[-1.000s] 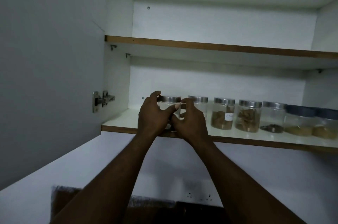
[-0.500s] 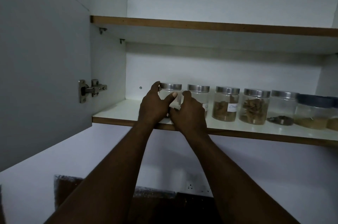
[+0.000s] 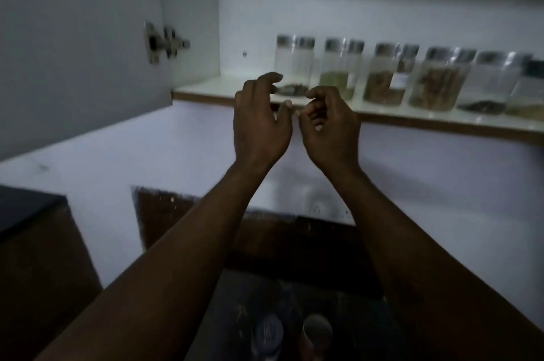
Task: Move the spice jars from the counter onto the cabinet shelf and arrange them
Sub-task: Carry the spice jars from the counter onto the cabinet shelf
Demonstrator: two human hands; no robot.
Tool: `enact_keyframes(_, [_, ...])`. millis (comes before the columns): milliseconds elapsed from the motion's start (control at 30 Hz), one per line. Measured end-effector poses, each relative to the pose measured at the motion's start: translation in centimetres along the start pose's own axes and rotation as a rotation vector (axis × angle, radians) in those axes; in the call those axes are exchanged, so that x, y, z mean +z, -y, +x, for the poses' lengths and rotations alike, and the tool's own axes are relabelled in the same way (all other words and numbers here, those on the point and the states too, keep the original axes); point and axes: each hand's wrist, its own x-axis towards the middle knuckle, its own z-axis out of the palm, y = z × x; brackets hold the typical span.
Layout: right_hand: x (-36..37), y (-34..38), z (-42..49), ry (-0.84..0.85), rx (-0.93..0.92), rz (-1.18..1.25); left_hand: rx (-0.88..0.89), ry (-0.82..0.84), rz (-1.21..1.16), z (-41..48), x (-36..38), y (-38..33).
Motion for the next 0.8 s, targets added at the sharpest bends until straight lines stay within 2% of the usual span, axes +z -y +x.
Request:
enact_keyframes(100, [-0.3,-1.2,-8.2,0.134,0.088,0.002,-0.013,0.117,0.058,-7.3,-1.0,2.0])
enact_keyframes(267, [-0.2,-3.4,-23.2,0.477,0.291,-0.083,-0.211,0.540,0.144,-21.4,-2.2,7.2])
enact_keyframes(333, [-0.2,-3.8,-28.1,0.656,0.369,-0.099,-0.280,0.670,0.160,-26.8,-2.6,8.5])
enact_keyframes(433, [-0.3,-4.4,-33.8,0.834,0.521,-0.158,-0.397,0.803,0.162,-33.1,-2.9,10.3])
enact_keyframes(533, [0.0,-4.5,-37.3,0.922,0.614,-0.192,-0.468,0.914,0.208,-36.7,-2.9,11.7])
enact_keyframes(667, [0.7,-5.2,-40.2,1.036,0.712,-0.196,-0.547,0.977,0.259,-39.6,-2.7,12.9])
enact_keyframes(800, [1.2,-6.0,-42.2,1.047,0.778,-0.209,-0.604,1.011,0.227,-41.1,-2.6,14.1])
